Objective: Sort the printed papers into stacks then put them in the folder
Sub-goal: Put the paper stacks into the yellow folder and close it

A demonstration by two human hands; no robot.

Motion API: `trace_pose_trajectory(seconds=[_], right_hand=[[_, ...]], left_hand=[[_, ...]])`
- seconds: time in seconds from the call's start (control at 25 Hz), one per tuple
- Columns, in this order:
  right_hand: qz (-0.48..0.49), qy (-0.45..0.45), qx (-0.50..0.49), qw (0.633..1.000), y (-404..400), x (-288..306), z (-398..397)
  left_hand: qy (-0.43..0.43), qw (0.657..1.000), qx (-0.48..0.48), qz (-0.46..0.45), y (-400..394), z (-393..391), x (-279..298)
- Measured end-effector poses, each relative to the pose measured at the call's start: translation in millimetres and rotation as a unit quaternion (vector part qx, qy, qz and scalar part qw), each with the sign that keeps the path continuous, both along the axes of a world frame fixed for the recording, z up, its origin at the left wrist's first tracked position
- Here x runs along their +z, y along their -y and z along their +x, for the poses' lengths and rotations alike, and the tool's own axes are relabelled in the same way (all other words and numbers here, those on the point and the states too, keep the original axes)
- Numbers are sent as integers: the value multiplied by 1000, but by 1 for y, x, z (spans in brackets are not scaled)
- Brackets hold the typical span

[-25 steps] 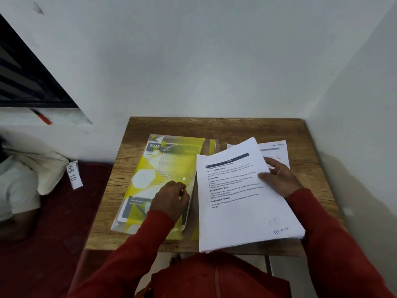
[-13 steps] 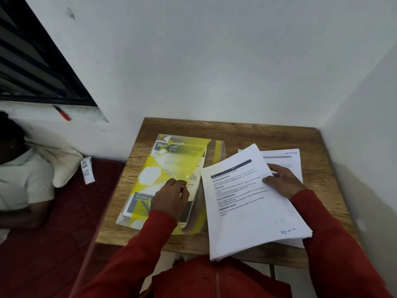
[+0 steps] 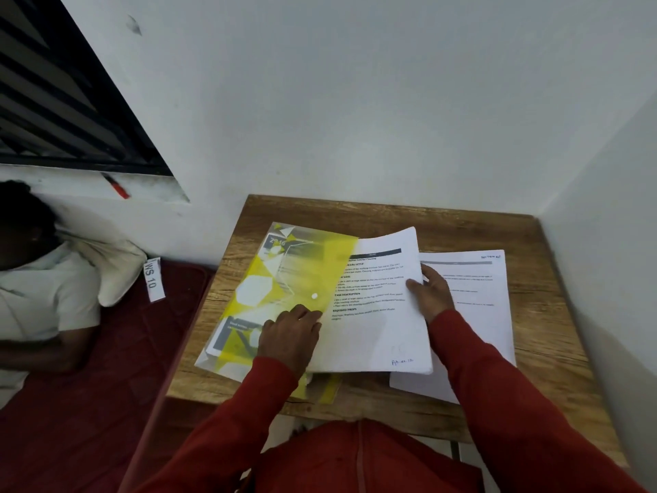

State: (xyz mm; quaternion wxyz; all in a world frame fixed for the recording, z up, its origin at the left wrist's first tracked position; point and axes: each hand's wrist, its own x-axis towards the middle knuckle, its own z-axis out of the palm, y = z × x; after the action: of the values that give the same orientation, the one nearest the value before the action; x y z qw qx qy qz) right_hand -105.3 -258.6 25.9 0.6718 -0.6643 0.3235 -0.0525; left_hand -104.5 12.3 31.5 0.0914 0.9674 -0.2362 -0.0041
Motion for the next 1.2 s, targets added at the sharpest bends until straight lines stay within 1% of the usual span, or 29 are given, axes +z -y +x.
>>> trace_pose_trajectory(seconds=[0.12, 0.2, 0.28, 0.44, 0.56, 0.64, 0.72, 0.76, 0.8, 0.92, 0.96, 1.0, 1.08, 1.16, 1.2], right_hand=[[-23, 5, -41, 999, -21, -10, -3], [-12, -1, -65, 998, -29, -19, -4], [25, -3, -73, 997, -36, -26, -4], [50, -13, -54, 997, -54, -29, -2], [61, -17, 2, 998, -72, -28, 4], [67, -22, 56, 996, -85, -28, 9], [70, -24, 84, 994, -93, -25, 11], [49, -26, 84, 995, -93, -25, 11], [15, -28, 82, 996, -91, -25, 11], [-98, -68, 98, 988, -86, -26, 7], [-128, -90, 96, 983, -85, -27, 5], [-144, -110, 88, 980, -84, -29, 2], [-145, -128, 59, 979, -82, -33, -1], [-143, -136, 23, 980, -81, -34, 1], [-146, -141, 9, 979, -81, -33, 3]], left_hand=[[-83, 994, 41, 58, -3, -9, -2], [-112, 989, 66, 70, -8, -13, -7], [-116, 990, 72, 37, -13, -14, -13], [-74, 994, 39, -72, -13, -13, -15], [-84, 992, 10, -94, -9, -15, -11], [-116, 990, 11, -85, -7, -20, -13], [-146, 984, 23, -100, -11, -20, -18], [-154, 980, 37, -118, -16, -18, -19], [-143, 979, 58, -131, -26, -11, -20], [-27, 980, 155, -124, -67, 32, -30], [-25, 974, 195, -112, -79, 47, -31], [-55, 967, 228, -101, -88, 61, -30], [-134, 955, 256, -69, -94, 80, -29], [-151, 956, 246, -57, -95, 89, -35], [-150, 956, 242, -70, -95, 92, -39]])
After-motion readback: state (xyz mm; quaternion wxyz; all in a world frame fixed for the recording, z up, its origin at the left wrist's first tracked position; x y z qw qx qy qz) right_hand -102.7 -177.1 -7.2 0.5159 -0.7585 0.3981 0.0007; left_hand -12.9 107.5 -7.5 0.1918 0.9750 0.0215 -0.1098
